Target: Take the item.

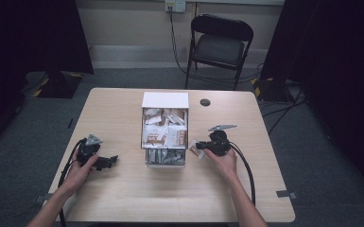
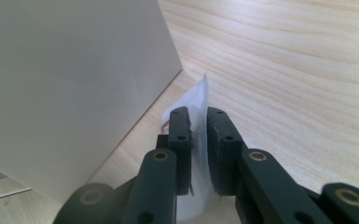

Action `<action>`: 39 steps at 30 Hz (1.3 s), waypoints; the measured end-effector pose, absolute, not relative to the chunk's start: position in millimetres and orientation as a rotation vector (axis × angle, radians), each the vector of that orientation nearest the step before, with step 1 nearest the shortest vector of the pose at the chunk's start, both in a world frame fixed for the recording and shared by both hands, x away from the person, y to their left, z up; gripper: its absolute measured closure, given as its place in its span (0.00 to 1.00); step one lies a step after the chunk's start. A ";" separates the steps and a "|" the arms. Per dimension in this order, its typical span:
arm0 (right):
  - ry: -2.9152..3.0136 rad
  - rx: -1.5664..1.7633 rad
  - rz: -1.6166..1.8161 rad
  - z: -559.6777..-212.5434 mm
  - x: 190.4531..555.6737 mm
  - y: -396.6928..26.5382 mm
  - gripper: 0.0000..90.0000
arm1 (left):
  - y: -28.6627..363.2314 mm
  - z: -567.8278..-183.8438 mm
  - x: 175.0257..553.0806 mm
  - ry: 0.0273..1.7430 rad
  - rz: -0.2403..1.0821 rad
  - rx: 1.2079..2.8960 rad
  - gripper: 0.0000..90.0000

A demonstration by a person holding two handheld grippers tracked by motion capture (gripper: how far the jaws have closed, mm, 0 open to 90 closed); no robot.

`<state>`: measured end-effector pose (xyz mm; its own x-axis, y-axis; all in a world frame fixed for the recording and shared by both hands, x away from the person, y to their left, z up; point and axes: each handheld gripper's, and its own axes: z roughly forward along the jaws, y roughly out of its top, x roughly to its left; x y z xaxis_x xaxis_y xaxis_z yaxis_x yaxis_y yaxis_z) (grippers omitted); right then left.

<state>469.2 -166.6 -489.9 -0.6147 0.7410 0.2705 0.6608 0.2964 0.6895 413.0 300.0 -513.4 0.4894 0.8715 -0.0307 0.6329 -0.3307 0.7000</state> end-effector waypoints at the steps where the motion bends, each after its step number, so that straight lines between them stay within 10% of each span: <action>1: 2.444 1.331 1.215 -489.9 469.2 -166.6 0.88 | 300.0 -513.4 413.0 1.233 0.467 2.078 0.00; 39: 2.212 1.433 1.200 -442.0 431.4 -218.1 0.18 | 299.9 -513.5 412.7 1.235 0.468 2.076 0.00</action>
